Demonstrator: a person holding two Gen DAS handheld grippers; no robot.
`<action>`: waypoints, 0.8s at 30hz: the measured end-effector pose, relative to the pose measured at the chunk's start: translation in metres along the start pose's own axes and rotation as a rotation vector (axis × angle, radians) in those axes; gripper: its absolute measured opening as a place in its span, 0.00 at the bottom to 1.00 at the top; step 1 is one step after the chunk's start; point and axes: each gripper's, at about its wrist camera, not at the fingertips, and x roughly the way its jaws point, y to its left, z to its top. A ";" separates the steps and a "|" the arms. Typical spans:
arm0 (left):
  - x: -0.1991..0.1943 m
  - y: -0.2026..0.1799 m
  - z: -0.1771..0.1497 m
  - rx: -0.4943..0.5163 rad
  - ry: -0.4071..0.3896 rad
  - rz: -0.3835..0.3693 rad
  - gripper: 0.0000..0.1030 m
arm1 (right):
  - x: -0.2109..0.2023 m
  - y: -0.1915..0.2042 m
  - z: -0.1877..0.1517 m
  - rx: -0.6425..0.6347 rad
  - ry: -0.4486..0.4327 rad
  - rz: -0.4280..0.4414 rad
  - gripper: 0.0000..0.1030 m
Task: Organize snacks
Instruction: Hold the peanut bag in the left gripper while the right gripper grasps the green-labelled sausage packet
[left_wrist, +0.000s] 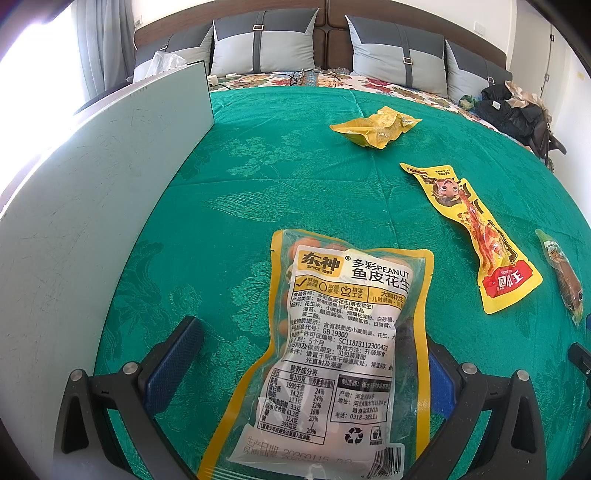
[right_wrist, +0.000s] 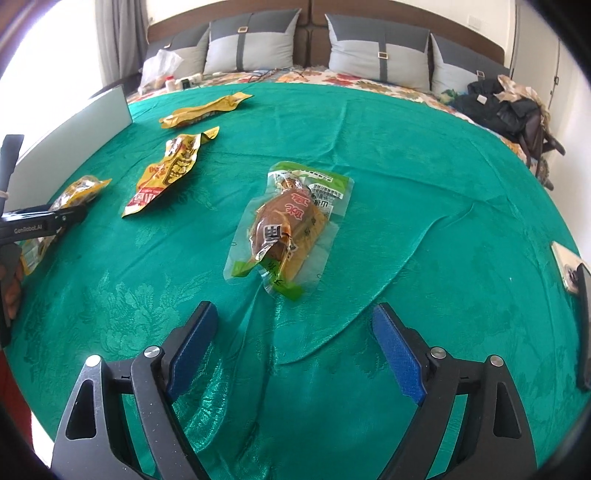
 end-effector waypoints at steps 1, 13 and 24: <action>0.000 0.000 0.000 0.000 0.000 0.000 1.00 | 0.000 0.000 0.000 0.000 0.000 0.000 0.85; 0.000 0.000 0.000 0.000 0.000 0.000 1.00 | 0.001 0.000 0.000 0.000 0.000 0.001 0.86; 0.000 0.000 0.000 0.000 0.000 0.000 1.00 | 0.001 0.000 0.000 0.000 -0.001 0.001 0.87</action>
